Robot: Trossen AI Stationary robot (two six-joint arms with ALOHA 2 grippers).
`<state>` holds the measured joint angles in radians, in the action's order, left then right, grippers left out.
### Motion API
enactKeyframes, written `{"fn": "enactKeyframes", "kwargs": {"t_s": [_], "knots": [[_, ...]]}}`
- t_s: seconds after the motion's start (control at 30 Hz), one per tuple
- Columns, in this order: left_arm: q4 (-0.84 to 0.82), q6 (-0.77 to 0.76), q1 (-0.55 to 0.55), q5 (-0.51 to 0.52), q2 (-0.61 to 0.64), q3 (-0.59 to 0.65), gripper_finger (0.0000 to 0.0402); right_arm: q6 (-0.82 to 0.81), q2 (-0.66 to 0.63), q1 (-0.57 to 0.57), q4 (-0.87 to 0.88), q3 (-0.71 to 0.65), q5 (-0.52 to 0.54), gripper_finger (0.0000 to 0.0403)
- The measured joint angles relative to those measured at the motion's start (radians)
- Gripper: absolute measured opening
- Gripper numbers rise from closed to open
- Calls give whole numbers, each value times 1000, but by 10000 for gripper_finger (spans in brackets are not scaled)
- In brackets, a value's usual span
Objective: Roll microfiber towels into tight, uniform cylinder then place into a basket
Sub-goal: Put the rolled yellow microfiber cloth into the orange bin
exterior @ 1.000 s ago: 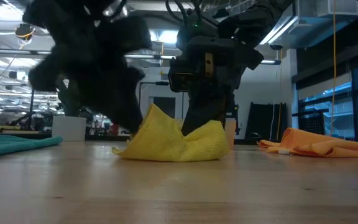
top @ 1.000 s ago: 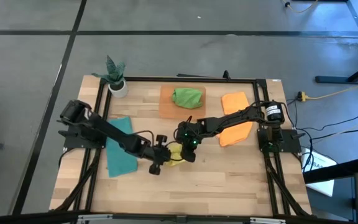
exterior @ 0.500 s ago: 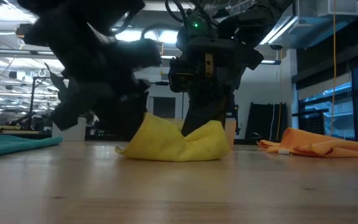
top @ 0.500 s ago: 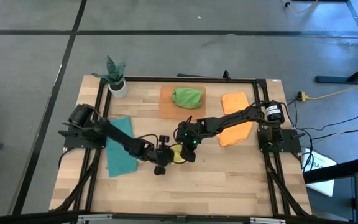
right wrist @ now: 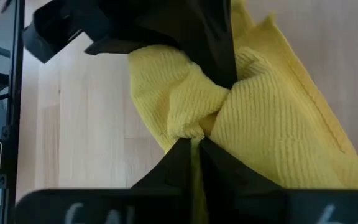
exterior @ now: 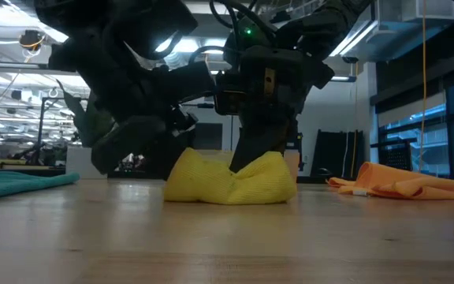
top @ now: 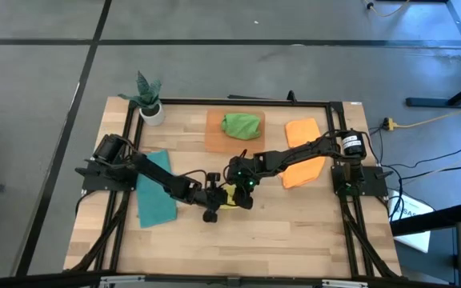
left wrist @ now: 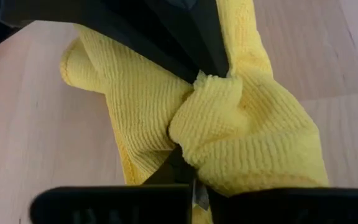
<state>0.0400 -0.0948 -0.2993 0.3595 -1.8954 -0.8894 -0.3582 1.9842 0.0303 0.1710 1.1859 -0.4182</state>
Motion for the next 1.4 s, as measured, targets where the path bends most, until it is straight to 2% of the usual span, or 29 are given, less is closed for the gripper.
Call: {"fn": "enactKeyframes", "kwargs": {"t_s": [0.23, 0.33, 0.47, 0.57, 0.63, 0.73, 0.83, 0.97, 1.4], "knots": [[-13, 1, 1, -17, -1, 0, 2, 21, 0, 0, -16, 0, -10, 84], [-14, 1, 2, -33, 0, 0, 1, 3, -2, -14, 2, 12, -74, 101], [-16, 1, 2, -36, 0, 1, 1, 26, -17, -39, 52, 35, -158, 109], [-17, 1, 2, -38, 0, 1, 0, 31, -54, -40, 124, 37, -154, 107], [-36, 0, 2, -49, 11, 1, 0, 53, -88, -39, 208, 37, -101, 104], [-90, -5, 2, -74, 42, 3, 0, 75, -147, -31, 329, 37, 52, 102], [-131, -5, 1, -89, 86, 8, 0, 75, -206, -17, 398, 37, 202, 102], [-207, -8, 9, -106, 149, 13, 0, 76, -273, 5, 466, 37, 333, 102], [-193, -10, 125, -79, 287, 9, 0, -3, -448, 105, 787, 37, 765, 102]]}}
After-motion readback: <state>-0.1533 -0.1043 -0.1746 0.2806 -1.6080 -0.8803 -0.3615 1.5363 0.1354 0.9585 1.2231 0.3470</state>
